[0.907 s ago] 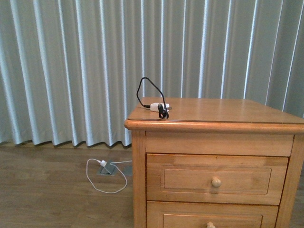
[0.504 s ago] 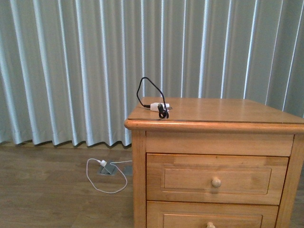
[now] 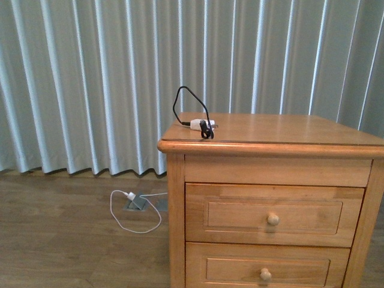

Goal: Put charger into drawer

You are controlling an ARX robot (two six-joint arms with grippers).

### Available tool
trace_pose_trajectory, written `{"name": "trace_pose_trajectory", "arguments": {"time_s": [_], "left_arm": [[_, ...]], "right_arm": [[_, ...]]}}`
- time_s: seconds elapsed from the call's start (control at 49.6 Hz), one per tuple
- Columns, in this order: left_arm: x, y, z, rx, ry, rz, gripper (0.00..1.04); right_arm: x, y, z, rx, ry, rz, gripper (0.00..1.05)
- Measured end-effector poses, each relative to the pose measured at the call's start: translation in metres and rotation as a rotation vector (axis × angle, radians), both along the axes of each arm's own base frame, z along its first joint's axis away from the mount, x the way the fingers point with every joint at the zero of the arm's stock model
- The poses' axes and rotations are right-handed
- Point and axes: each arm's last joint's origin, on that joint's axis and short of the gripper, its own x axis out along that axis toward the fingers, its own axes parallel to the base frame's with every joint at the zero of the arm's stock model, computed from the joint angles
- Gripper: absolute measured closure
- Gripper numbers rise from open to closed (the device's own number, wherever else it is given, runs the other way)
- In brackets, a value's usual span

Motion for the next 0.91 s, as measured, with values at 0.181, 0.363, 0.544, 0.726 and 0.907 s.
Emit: {"name": "trace_pose_trajectory", "arguments": {"time_s": [0.181,0.363,0.544,0.726,0.907], "left_arm": [[0.0,0.0,0.0,0.0,0.0,0.0,0.06],[0.0,0.0,0.0,0.0,0.0,0.0,0.06],[0.0,0.0,0.0,0.0,0.0,0.0,0.06],[0.0,0.0,0.0,0.0,0.0,0.0,0.06],[0.0,0.0,0.0,0.0,0.0,0.0,0.06]], "right_arm": [[0.04,0.012,0.018,0.052,0.057,0.01,0.09],[0.091,0.028,0.014,0.035,0.116,0.024,0.09],[0.149,0.045,-0.005,0.015,0.202,0.011,0.09],[0.193,0.062,-0.024,-0.012,0.22,-0.018,0.09],[0.228,0.077,-0.03,-0.037,0.141,-0.063,0.09]]}}
